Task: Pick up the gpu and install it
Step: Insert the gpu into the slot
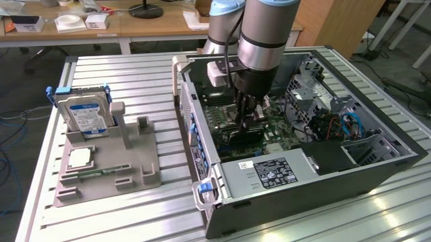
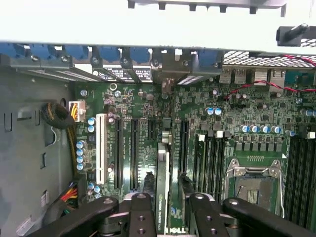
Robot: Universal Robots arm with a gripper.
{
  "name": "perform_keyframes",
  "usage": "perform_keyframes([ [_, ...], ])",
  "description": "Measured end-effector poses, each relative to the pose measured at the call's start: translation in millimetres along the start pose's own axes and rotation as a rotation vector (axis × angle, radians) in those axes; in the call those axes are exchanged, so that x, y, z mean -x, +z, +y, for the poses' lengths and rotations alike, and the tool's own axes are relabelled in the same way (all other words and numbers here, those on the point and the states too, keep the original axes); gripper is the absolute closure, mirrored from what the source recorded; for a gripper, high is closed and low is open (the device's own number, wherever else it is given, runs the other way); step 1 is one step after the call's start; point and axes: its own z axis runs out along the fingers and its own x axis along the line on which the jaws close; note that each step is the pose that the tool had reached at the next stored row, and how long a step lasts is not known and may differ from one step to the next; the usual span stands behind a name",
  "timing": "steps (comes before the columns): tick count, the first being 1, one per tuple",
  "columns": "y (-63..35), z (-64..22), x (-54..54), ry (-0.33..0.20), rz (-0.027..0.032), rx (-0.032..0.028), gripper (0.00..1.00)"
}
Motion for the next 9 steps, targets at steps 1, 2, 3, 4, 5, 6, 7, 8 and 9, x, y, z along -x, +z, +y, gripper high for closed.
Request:
perform_keyframes([
  [1,0.0,0.0,0.0,0.000,0.0000,0.0000,0.67],
  [2,-0.1,0.0,0.0,0.000,0.0000,0.0001,0.74],
  [3,0.0,0.0,0.0,0.000,0.0000,0.0000,0.80],
  [4,0.0,0.0,0.0,0.000,-0.0001,0.0000,0.80],
  [5,0.0,0.0,0.0,0.000,-0.0001,0.0000,0.86],
  [6,0.0,0.0,0.0,0.000,-0.0002,0.0000,0.90],
  [7,0.0,0.0,0.0,0.000,-0.0002,0.0000,0.90],
  [8,0.0,0.0,0.0,0.000,-0.0003,0.0001,0.90],
  [9,-0.1,0.0,0.0,0.000,-0.0002,0.0001,0.90],
])
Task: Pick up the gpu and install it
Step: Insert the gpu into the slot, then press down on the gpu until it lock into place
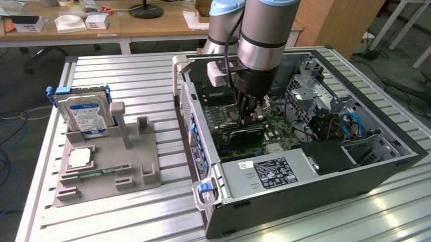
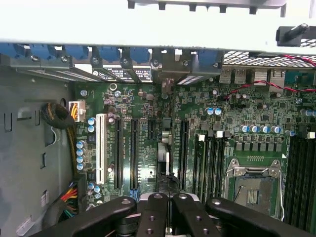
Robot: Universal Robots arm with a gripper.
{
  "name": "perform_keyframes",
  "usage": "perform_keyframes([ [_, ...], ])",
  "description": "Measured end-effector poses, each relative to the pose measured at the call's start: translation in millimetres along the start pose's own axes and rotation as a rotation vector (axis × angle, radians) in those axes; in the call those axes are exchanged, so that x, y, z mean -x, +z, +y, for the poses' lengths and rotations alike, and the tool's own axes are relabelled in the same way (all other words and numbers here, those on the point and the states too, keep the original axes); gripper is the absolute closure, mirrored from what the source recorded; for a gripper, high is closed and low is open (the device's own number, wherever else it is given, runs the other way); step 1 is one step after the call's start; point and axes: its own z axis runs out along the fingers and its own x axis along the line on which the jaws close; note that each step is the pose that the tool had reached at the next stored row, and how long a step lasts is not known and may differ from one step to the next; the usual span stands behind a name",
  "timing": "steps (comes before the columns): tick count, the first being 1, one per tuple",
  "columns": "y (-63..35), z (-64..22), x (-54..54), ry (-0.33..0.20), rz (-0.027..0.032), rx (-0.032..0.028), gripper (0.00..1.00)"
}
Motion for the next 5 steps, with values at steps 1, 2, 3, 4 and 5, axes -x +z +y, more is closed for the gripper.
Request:
perform_keyframes([
  [1,0.0,0.0,0.0,0.000,-0.0001,-0.0001,0.90],
  [2,0.0,0.0,0.0,0.000,-0.0005,0.0000,0.90],
  [3,0.0,0.0,0.0,0.000,-0.0009,0.0000,0.90],
  [4,0.0,0.0,0.0,0.000,-0.0010,-0.0001,0.90],
  [5,0.0,0.0,0.0,0.000,-0.0010,0.0000,0.90],
])
